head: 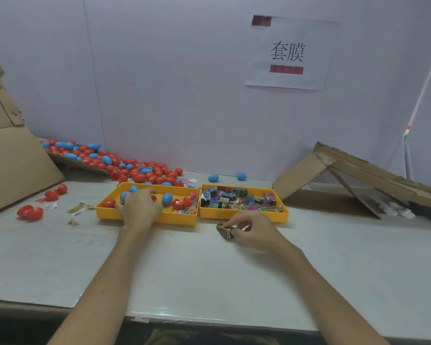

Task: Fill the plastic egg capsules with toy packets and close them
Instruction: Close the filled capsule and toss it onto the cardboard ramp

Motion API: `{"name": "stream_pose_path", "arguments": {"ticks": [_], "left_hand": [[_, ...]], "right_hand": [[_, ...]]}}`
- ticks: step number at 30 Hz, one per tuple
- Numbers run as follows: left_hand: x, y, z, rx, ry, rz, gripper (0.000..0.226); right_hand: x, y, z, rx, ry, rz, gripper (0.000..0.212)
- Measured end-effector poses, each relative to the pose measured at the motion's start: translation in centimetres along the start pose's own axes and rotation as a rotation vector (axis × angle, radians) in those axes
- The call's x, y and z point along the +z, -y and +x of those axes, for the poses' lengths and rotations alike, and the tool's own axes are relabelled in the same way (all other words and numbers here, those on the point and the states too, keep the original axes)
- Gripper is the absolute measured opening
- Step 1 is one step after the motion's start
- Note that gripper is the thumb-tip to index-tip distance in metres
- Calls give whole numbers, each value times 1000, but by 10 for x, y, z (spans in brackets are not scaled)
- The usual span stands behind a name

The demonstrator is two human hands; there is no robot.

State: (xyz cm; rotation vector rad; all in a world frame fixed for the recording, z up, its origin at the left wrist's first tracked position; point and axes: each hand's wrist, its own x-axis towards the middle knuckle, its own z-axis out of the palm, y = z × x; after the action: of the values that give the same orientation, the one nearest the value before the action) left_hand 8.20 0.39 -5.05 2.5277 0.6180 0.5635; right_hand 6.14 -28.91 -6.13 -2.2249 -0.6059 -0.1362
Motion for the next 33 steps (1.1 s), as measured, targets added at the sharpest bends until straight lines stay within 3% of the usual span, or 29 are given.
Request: {"name": "stream_pose_path", "arguments": {"ticks": [4, 7, 9, 12, 21, 24, 29, 33], "left_hand": [[3, -1, 4, 162, -77, 12, 40], [6, -4, 6, 288, 17, 35, 38], [8, -7, 8, 280, 97, 67, 32], [8, -4, 9, 236, 83, 10, 27], [-1, -4, 1, 336, 6, -284, 60], [-4, -6, -1, 338, -21, -403, 61], [-1, 0, 4, 283, 18, -364, 57], [-8, 3, 7, 186, -146, -457, 49]], "right_hand": [[-1, 0, 1, -31, -31, -2, 26], [-1, 0, 1, -39, -48, 7, 29], [-1, 0, 0, -32, -56, 5, 31], [-1, 1, 0, -32, -57, -11, 30], [-4, 6, 0, -29, -26, -24, 23], [-5, 6, -1, -21, -23, -21, 30], [-4, 7, -1, -28, -23, -25, 33], [-5, 7, -1, -22, -12, -28, 27]]}}
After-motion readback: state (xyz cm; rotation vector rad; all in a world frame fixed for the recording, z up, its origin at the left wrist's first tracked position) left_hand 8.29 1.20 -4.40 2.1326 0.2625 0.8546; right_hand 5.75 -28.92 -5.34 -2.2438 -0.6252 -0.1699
